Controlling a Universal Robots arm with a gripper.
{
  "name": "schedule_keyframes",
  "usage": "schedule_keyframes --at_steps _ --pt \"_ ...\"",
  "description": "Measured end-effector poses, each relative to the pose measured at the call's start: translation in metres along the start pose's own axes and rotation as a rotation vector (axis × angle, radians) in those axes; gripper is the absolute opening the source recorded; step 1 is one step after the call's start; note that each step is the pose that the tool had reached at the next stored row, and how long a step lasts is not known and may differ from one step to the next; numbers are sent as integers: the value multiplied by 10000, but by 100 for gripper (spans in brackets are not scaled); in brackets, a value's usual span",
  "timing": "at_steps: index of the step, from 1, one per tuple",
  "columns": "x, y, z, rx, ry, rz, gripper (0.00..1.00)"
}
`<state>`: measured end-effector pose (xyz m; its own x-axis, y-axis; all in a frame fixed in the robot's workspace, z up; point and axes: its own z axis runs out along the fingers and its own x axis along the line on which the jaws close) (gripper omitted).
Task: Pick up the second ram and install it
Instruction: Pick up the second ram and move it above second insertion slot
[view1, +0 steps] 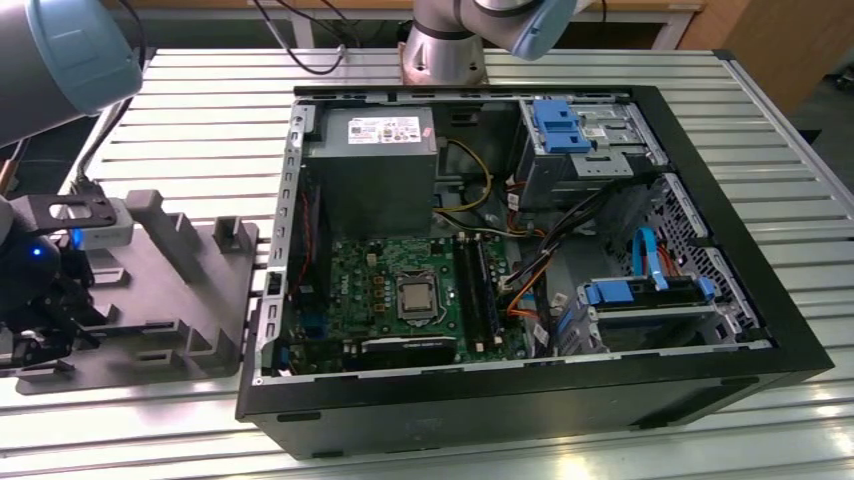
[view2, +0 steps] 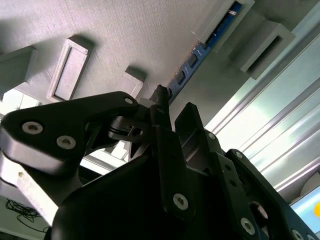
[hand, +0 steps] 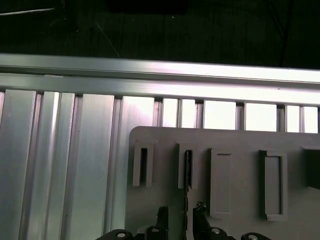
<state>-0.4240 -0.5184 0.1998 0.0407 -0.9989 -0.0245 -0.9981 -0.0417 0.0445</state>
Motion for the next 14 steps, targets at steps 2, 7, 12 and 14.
schedule_keyframes --at_steps 2,7,12,14 --pt "0 0 0 0 0 0 33" --pt "0 0 -2 -1 1 0 32" --pt "0 0 -3 -1 1 0 25" --pt "0 0 -3 -1 0 0 16"
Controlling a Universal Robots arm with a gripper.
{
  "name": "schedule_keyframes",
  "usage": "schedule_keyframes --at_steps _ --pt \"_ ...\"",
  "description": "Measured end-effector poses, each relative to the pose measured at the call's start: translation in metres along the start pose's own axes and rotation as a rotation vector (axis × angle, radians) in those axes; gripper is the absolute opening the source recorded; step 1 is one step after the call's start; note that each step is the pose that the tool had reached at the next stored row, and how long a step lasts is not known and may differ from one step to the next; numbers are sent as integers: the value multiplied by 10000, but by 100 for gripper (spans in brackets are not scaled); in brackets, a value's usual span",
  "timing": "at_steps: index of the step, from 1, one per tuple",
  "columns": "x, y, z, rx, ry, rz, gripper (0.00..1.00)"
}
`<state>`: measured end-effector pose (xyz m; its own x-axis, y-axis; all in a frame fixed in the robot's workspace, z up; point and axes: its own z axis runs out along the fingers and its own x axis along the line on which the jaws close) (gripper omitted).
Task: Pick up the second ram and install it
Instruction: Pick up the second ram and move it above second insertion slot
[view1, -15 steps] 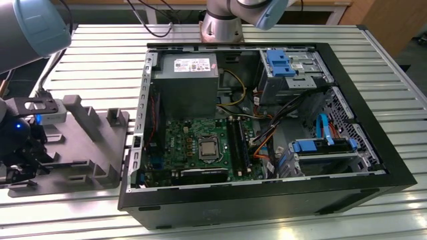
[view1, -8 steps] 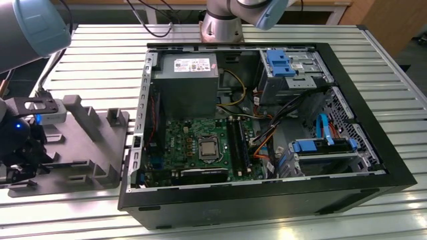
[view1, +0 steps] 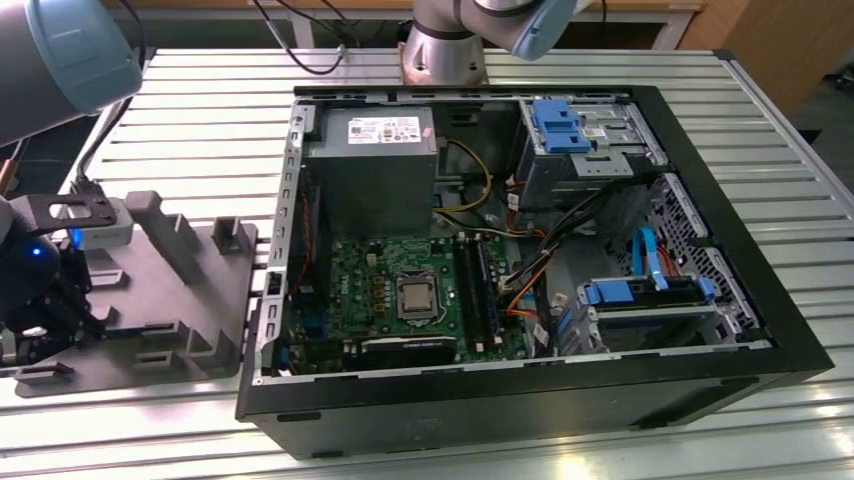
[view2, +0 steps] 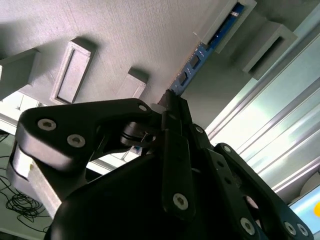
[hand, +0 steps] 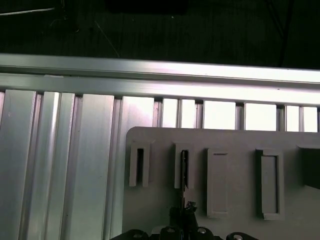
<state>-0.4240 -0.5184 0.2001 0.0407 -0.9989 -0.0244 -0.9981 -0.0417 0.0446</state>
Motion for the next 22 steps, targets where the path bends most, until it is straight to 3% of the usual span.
schedule_keyframes --at_steps 22 --pt "-14 -13 8 1 -26 0 16"
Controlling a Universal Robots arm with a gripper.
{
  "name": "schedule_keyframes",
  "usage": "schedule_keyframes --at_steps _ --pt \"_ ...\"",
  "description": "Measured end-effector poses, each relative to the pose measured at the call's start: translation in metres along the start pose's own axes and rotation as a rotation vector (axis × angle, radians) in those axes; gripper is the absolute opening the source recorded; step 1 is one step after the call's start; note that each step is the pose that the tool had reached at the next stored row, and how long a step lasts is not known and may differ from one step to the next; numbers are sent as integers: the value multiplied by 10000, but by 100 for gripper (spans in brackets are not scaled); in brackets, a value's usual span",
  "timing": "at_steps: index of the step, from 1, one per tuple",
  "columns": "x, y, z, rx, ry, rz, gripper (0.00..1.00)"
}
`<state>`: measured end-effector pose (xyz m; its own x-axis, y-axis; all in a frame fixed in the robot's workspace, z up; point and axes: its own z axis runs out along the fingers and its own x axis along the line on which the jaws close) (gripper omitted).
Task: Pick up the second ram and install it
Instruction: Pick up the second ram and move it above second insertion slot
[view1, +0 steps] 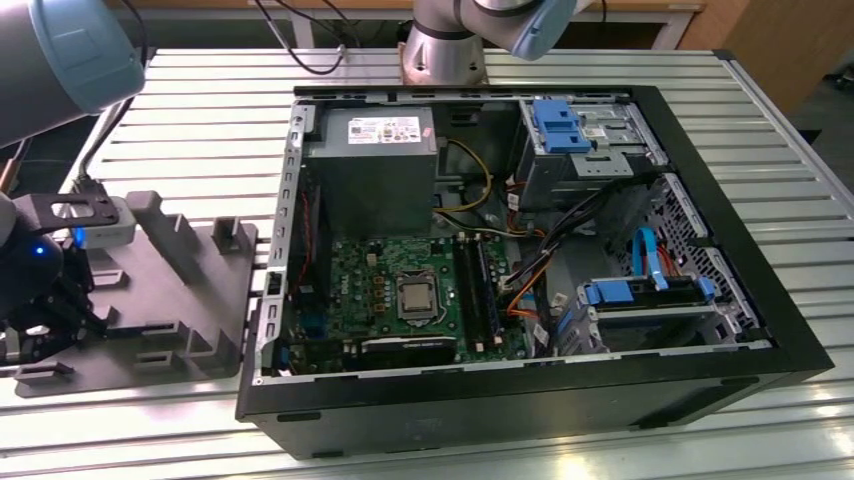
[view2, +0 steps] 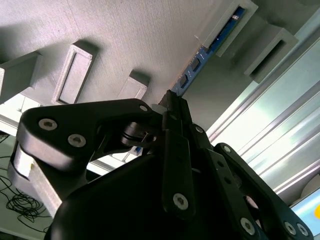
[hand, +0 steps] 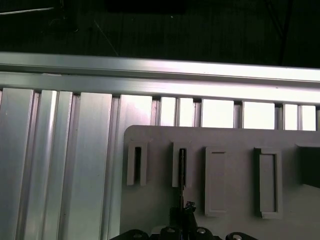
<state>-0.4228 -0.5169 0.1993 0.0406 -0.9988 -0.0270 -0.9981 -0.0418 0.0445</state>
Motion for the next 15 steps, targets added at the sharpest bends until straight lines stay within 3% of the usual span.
schedule_keyframes --at_steps 4,15 --pt "0 -1 0 0 0 0 11" --pt "-5 -6 0 2 -4 96 11"
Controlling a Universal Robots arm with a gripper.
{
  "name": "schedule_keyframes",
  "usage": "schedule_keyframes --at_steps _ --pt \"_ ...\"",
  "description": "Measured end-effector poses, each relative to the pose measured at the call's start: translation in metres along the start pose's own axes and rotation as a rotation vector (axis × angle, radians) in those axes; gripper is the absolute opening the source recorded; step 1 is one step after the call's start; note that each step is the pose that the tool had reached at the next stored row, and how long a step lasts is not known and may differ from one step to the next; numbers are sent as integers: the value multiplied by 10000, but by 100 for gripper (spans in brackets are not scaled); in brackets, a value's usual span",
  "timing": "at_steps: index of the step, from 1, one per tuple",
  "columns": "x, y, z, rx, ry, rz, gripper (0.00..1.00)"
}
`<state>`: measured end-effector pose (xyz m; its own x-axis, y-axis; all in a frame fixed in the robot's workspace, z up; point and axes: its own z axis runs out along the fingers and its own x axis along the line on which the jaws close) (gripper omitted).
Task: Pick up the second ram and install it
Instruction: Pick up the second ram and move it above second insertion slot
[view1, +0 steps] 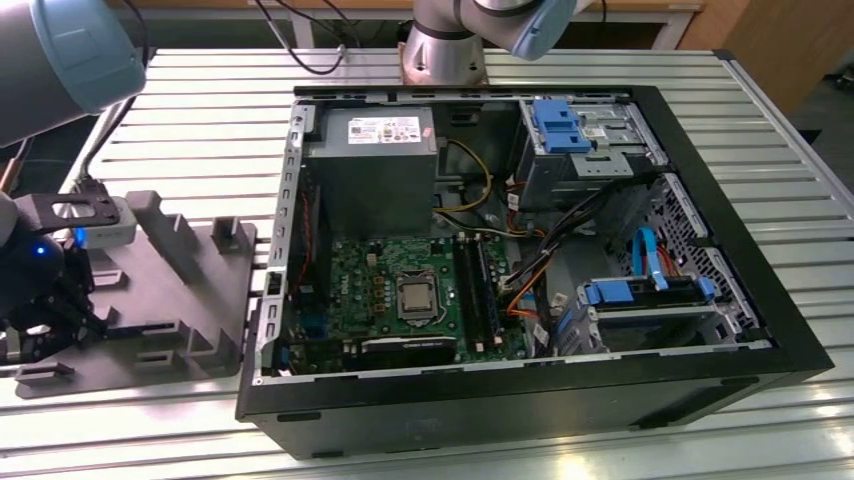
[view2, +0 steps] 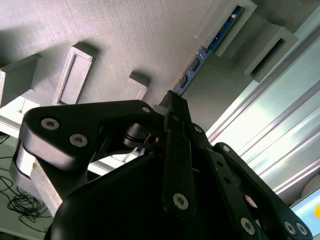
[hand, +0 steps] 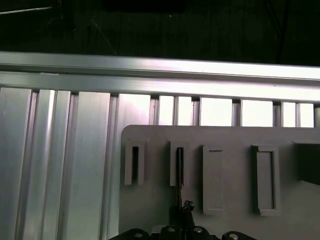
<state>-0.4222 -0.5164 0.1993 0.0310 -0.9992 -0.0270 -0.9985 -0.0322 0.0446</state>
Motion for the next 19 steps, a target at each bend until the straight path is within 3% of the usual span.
schedule_keyframes --at_steps 7,13,16,19 --pt "-25 0 3 12 -21 440 11" --pt "-30 0 6 30 -50 1100 11" --pt "-33 0 6 28 -66 1069 11" --pt "-35 -1 11 18 -74 733 11"
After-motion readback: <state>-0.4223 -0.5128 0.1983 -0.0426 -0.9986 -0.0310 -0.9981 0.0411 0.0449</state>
